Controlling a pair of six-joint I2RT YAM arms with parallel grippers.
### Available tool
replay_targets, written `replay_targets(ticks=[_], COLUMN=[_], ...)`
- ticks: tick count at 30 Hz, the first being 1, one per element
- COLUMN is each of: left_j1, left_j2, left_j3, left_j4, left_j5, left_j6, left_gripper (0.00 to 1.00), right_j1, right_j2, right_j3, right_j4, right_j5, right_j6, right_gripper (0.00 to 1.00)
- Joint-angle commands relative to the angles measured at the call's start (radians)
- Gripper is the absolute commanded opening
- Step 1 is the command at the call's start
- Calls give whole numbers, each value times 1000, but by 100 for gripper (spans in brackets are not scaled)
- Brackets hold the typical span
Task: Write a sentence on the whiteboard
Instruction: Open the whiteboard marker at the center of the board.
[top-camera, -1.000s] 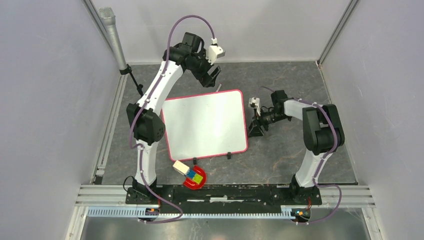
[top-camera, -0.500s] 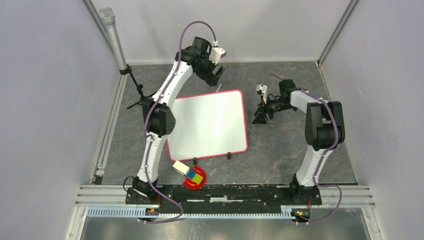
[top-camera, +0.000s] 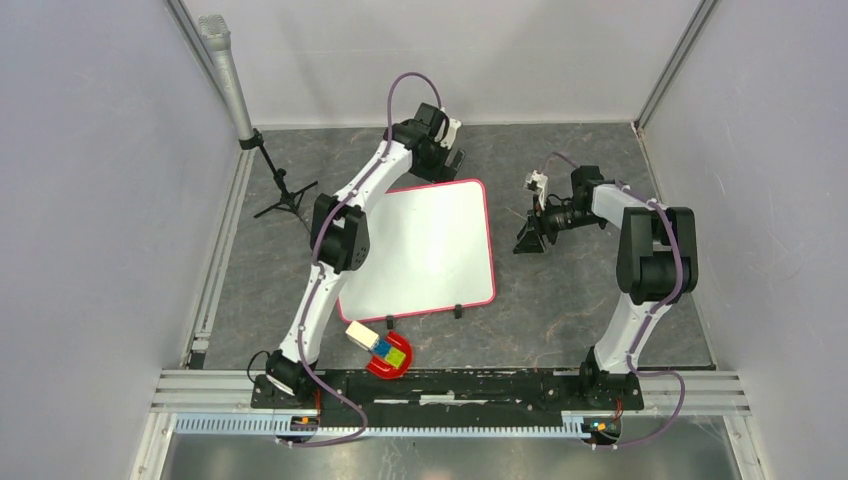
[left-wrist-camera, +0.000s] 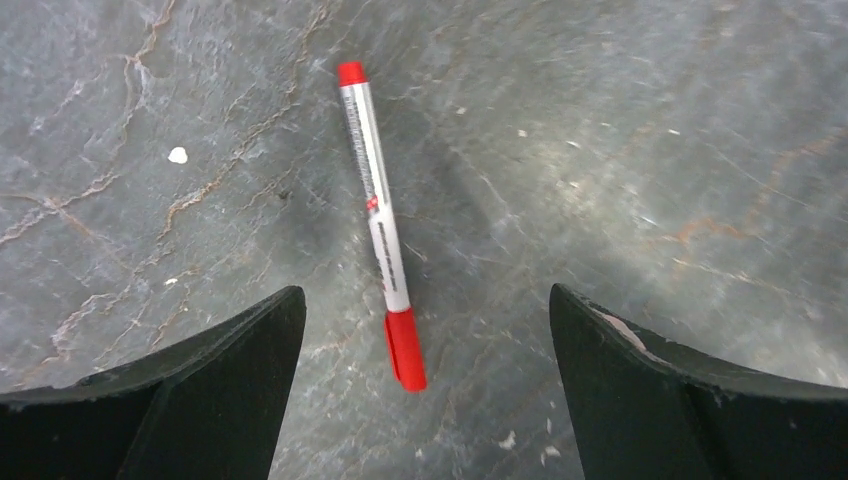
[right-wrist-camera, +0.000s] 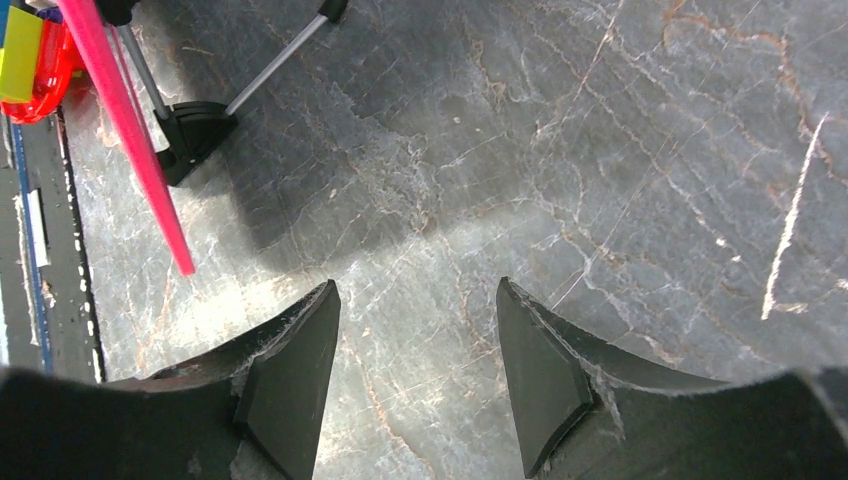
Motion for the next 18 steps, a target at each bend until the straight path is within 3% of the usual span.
replay_targets(ticks=[1, 8, 14, 16, 18], left_j1=[-1, 4, -20, -23, -25], left_j2=[34, 89, 123, 127, 130], left_j3=[-1, -26, -53, -57, -58], left_j4=[81, 74, 73, 73, 72], left_j5=[-117, -96, -117, -96, -58], left_j6=[-126, -142, -121, -130, -123], left_gripper=[98, 100, 95, 90, 76], right_j1=[-6, -6, -8, -8, -10], right_j2=[-51, -58, -55, -50, -47], right_j3=[-16, -20, -18, -16, -16], right_j4=[-41, -46, -43, -46, -46], right_j5=[-43, -46, -32, -32, -30], right_j6=[-21, -7, -4, -3, -3], right_gripper=[65, 66, 66, 66, 65])
